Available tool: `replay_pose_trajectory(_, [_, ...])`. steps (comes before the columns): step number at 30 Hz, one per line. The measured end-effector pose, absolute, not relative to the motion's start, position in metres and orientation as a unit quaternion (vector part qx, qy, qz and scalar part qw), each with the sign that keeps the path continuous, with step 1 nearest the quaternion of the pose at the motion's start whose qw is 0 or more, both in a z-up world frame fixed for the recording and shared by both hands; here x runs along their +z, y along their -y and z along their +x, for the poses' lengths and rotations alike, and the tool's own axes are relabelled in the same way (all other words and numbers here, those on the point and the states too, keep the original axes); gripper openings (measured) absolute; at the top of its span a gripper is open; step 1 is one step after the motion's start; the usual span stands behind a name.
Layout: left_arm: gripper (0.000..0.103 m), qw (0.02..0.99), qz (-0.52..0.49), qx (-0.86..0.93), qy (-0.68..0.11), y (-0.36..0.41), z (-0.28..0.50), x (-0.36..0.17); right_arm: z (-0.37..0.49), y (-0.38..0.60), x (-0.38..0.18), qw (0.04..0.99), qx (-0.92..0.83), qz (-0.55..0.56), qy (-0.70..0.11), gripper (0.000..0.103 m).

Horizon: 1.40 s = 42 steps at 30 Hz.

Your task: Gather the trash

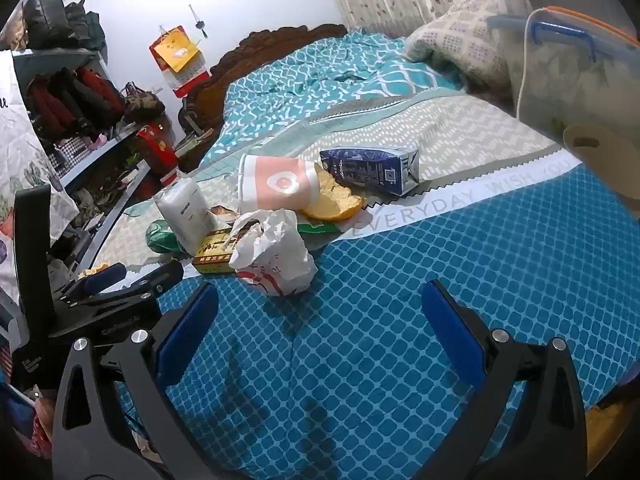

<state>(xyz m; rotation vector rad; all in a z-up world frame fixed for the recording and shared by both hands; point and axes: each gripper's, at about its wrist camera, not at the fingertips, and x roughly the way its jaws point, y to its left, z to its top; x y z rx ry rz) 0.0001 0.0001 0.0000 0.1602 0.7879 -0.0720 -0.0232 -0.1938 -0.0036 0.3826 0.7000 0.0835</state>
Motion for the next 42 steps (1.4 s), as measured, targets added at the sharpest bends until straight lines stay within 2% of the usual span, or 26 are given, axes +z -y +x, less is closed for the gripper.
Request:
replay_pose_trajectory(13, [0.094, 0.920, 0.041, -0.044, -0.388, -0.002, 0.002, -0.017, -0.022, 0.196, -0.017, 0.920, 0.012, 0.172, -0.351, 0.100])
replay_pose_trajectory(27, [0.094, 0.883, -0.011, -0.042, -0.468, -0.027, 0.014, -0.068, 0.003, 0.192, -0.051, 0.882, 0.004, 0.171, -0.439, 0.100])
replay_pose_trajectory(42, [0.094, 0.886, 0.028, -0.051, -0.460, -0.018, 0.003, -0.075, 0.002, 0.197, -0.061, 0.876, 0.017, 0.184, -0.446, 0.100])
